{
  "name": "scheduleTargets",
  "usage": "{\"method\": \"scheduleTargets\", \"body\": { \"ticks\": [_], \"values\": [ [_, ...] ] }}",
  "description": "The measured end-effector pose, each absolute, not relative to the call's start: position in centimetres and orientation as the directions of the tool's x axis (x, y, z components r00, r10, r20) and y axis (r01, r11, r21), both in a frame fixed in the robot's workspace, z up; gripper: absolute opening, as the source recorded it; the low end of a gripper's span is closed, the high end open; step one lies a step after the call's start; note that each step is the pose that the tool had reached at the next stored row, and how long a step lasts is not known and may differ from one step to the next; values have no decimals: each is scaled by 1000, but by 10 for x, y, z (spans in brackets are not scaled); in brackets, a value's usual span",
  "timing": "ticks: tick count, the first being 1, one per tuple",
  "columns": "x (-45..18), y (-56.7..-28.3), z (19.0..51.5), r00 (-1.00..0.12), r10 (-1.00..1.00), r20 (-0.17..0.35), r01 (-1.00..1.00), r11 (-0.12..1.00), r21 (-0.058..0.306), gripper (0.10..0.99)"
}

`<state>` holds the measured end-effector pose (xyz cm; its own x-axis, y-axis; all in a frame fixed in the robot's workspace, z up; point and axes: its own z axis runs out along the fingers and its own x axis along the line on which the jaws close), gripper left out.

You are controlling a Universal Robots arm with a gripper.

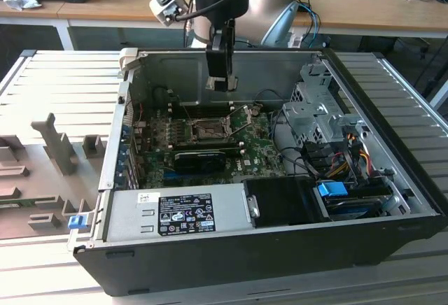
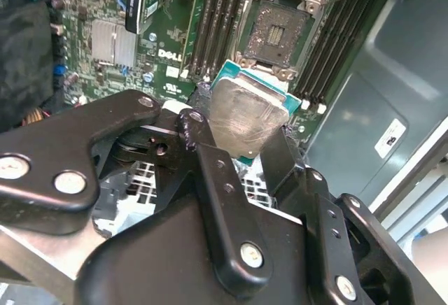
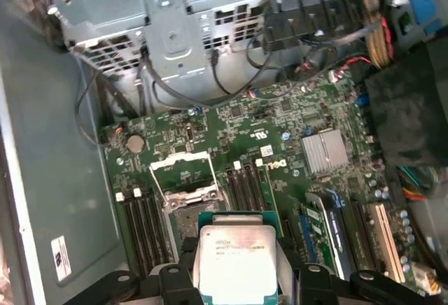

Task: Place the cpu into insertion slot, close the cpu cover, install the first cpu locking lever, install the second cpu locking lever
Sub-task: 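Place the cpu into insertion slot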

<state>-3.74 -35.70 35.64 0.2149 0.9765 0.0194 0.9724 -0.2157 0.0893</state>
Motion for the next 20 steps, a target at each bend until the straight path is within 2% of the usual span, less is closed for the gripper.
{"method": "scheduleTargets", "body": {
  "ticks": [3, 13, 20],
  "values": [
    [-37, -357, 355, 167, 986, 21, 982, -168, 89, 525],
    [-37, -357, 352, 159, 987, 21, 983, -160, 89, 525],
    [-37, -357, 348, 46, 999, 21, 995, -48, 89, 525]
  ]
}}
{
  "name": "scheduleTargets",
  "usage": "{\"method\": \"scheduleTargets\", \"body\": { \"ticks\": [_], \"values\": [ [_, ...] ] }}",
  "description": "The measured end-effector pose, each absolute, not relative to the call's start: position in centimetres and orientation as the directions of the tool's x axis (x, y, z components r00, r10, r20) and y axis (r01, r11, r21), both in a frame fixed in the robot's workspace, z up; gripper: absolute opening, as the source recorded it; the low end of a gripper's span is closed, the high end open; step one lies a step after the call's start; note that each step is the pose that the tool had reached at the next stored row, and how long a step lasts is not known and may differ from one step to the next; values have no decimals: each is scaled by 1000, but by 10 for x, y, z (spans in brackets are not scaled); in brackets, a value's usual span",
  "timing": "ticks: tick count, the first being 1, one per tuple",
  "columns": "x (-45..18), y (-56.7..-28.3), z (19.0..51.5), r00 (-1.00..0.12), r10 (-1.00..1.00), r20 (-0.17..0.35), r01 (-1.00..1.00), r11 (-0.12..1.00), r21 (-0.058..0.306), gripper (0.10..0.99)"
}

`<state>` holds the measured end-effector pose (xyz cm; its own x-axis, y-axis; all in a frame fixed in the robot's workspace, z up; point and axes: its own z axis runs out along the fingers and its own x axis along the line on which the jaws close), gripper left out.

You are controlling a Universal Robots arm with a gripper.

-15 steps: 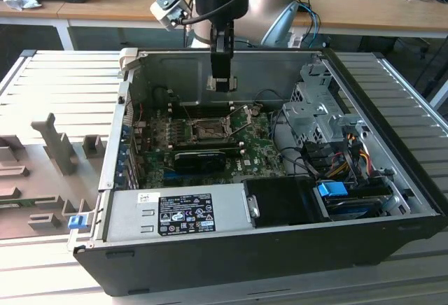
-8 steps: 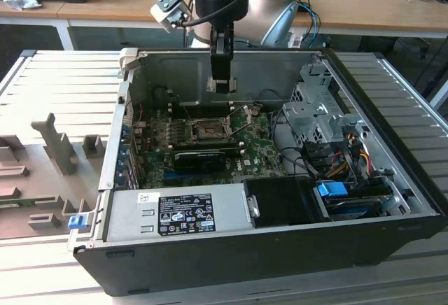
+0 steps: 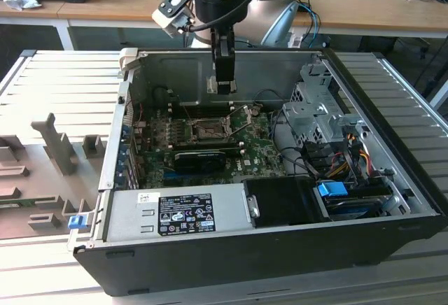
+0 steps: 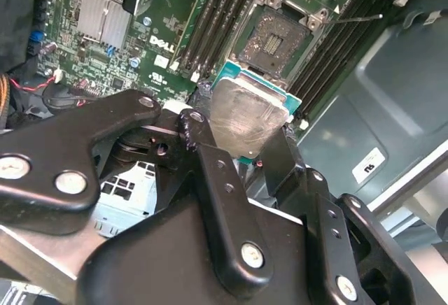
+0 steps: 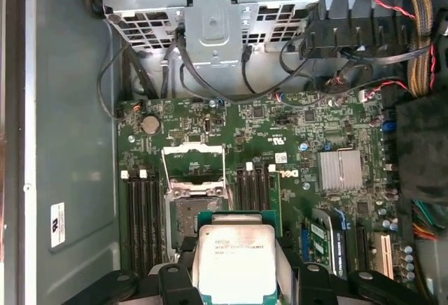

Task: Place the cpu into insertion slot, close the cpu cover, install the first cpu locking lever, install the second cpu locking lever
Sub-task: 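Place the cpu into insertion slot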

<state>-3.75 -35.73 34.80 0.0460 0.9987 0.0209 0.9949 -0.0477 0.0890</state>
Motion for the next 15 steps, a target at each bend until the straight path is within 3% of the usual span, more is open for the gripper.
{"method": "scheduleTargets", "body": {
  "ticks": [15],
  "values": [
    [-39, -357, 328, 7, 1000, 22, 996, -9, 89, 525]
  ]
}}
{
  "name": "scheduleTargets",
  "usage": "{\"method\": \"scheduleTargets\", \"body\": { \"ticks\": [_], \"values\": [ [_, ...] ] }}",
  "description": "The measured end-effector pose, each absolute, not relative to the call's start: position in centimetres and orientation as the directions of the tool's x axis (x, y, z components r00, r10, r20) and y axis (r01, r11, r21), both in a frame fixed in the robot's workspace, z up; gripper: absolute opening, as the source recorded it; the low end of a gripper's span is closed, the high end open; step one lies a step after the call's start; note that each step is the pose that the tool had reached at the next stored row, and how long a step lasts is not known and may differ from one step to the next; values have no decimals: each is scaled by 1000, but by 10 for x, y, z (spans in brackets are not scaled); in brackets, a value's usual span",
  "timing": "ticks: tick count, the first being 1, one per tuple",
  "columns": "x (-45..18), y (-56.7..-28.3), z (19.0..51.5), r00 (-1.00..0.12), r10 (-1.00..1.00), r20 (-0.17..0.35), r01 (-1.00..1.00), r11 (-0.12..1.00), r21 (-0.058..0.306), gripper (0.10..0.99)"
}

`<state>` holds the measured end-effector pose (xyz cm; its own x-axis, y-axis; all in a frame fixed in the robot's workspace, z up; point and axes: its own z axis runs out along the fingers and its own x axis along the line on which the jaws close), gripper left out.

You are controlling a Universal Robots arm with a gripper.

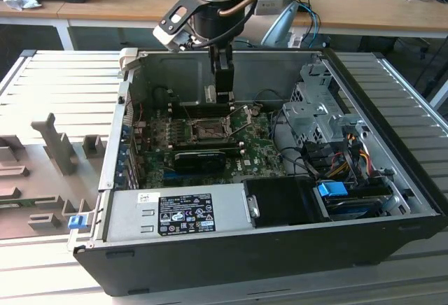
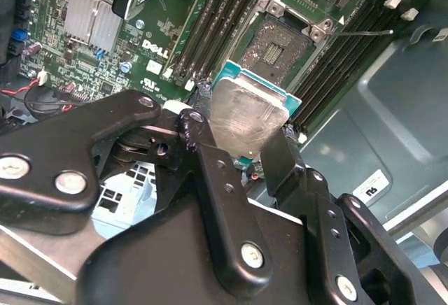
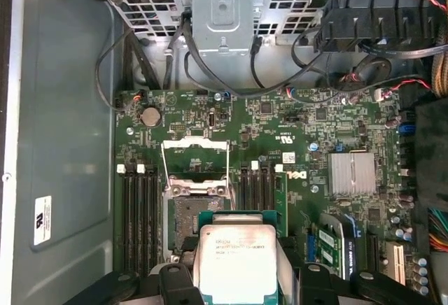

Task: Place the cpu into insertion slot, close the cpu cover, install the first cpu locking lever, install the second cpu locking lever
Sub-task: 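Place the cpu into insertion slot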

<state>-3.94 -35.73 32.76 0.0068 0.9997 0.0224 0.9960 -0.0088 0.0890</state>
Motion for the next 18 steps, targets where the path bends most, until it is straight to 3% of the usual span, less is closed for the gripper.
{"method": "scheduleTargets", "body": {
  "ticks": [18],
  "values": [
    [-45, -357, 305, -11, 1000, 25, 996, 8, 89, 525]
  ]
}}
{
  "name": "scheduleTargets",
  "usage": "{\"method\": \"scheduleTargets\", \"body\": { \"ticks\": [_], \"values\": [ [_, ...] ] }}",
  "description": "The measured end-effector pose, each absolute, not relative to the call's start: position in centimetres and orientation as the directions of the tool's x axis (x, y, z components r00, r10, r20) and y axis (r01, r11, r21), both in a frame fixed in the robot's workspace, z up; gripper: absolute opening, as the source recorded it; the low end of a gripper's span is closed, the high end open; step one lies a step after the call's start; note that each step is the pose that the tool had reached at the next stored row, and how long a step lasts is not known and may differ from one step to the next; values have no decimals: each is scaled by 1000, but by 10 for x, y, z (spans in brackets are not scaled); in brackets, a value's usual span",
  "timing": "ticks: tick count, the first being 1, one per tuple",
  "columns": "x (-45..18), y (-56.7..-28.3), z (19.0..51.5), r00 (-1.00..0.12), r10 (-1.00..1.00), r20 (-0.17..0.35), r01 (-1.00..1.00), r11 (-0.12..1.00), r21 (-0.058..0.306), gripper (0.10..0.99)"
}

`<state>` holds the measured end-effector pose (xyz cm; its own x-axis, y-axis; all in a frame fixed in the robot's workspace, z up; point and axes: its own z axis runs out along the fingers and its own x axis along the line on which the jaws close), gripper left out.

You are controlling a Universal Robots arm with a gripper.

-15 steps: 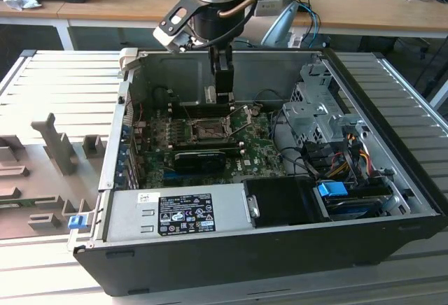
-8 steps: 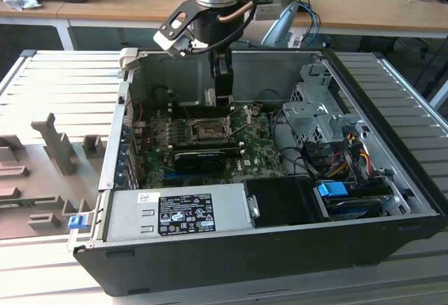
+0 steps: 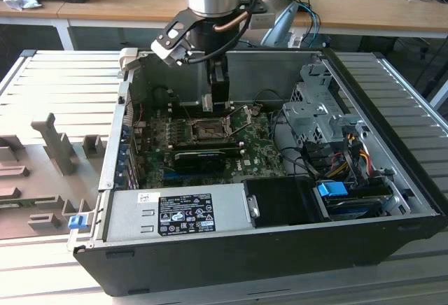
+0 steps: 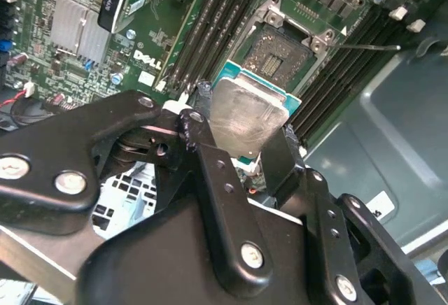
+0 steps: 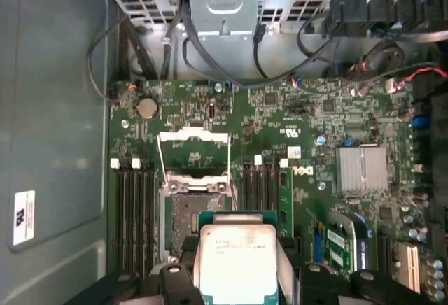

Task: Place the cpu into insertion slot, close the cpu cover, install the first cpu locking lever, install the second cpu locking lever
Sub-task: 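Place the cpu into insertion slot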

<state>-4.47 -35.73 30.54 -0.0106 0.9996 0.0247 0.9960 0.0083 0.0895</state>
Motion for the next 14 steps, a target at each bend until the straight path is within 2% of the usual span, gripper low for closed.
{"method": "scheduleTargets", "body": {
  "ticks": [14],
  "values": [
    [-45, -356, 286, -28, 999, 25, 996, 25, 89, 525]
  ]
}}
